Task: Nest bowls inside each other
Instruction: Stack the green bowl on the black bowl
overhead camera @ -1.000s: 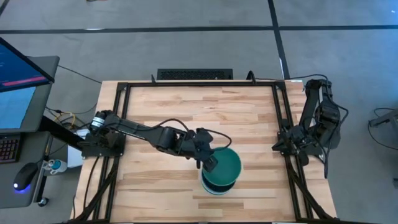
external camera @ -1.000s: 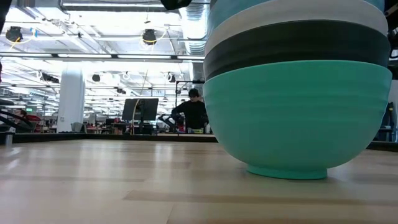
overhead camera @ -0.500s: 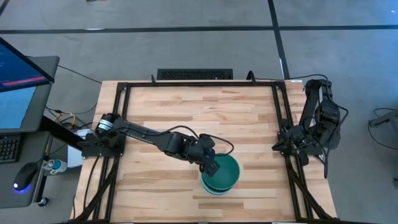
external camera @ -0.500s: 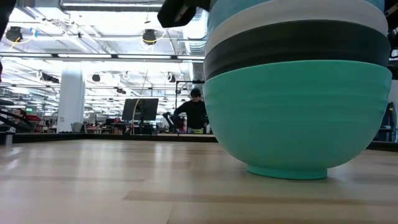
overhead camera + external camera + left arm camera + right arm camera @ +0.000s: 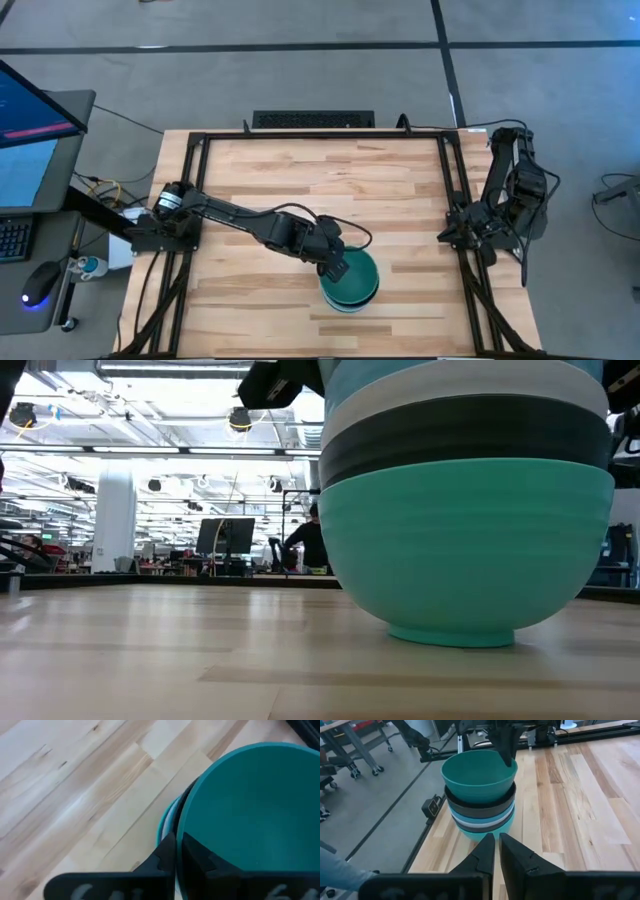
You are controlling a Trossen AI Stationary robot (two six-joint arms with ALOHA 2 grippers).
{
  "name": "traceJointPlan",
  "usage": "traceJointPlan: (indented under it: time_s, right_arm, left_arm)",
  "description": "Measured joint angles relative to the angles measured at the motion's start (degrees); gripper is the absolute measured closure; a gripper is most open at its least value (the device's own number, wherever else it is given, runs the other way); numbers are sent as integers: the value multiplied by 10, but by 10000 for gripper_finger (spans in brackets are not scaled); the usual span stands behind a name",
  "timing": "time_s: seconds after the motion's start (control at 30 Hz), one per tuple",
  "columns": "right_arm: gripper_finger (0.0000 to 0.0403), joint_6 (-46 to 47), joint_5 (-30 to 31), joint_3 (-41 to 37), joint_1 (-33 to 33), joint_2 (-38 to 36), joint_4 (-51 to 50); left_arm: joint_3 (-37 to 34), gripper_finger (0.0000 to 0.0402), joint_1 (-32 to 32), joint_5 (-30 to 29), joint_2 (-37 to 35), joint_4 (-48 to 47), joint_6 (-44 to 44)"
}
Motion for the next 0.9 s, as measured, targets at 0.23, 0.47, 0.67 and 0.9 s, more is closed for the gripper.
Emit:
traceJointPlan:
  time_s: [0.23, 0.47, 0.67, 0.9]
  right_arm:
    - [353, 0, 0, 0, 0, 0, 0]
    - [353, 0, 0, 0, 0, 0, 1]
    - [353, 0, 0, 1, 0, 0, 5]
    - [353, 0, 0, 1, 0, 0, 5]
  left_arm:
    - [-1, 401, 0, -12, 2, 3, -1]
    - [-1, 399, 1, 47, 46, 64, 16]
    - [4, 374, 2, 61, 57, 116, 29]
    - [5, 342, 5, 59, 56, 123, 29]
